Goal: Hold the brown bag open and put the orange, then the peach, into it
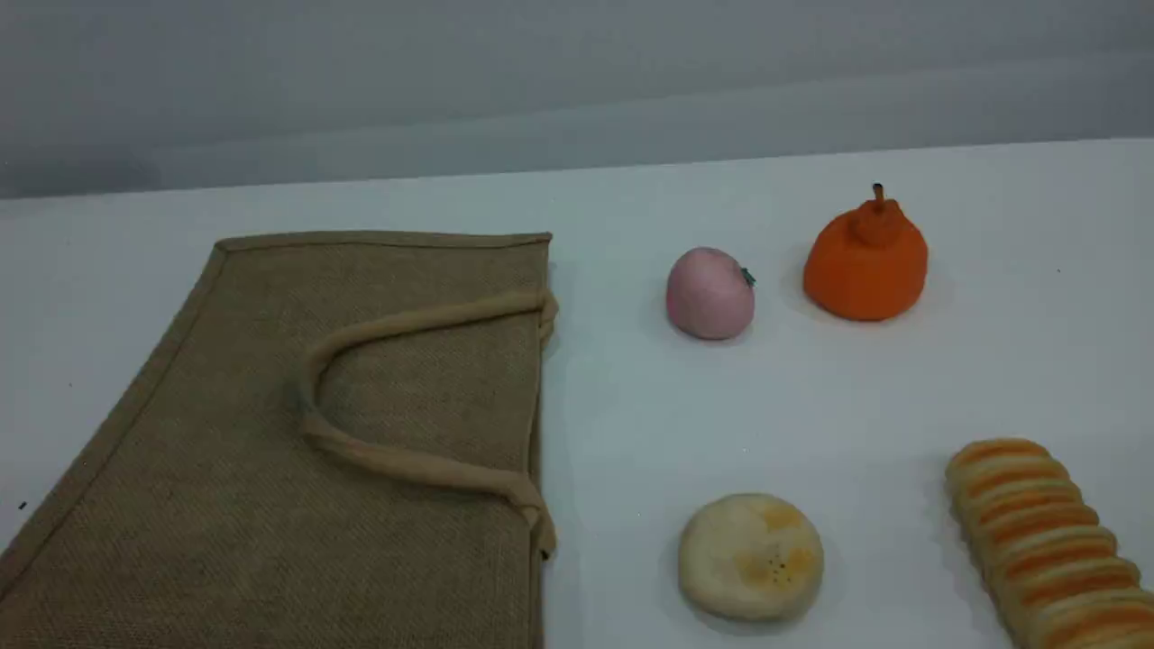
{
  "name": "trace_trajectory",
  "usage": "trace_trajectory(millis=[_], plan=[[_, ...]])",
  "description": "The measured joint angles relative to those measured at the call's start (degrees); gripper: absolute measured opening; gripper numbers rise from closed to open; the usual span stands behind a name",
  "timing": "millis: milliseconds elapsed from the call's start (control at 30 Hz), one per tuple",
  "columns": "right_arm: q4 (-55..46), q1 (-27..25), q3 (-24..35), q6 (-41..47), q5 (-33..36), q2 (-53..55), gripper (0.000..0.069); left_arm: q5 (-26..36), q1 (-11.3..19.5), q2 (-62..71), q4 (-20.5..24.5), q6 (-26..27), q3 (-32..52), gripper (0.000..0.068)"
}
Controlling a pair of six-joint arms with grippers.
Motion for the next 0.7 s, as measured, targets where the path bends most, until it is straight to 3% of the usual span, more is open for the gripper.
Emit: trace_trajectory(millis=[233, 500, 700], plan=[[9.1, 0.0, -3.3, -6.0, -8.7, 8.0, 0.0446, -5.1, 0.0, 11.2, -0.2, -1.4, -5.4, 0.0440], [19.9, 0.0, -7.8, -10.4, -21.0, 26.3, 0.0446, -6.7, 0.0, 32.2, -0.2, -2.4, -16.0, 0.0440], [29.3, 0.0, -11.1, -17.4, -26.9, 41.1, 0.0446, -12.3, 0.0, 48.1, -0.4, -3.3, -17.5, 0.0440]])
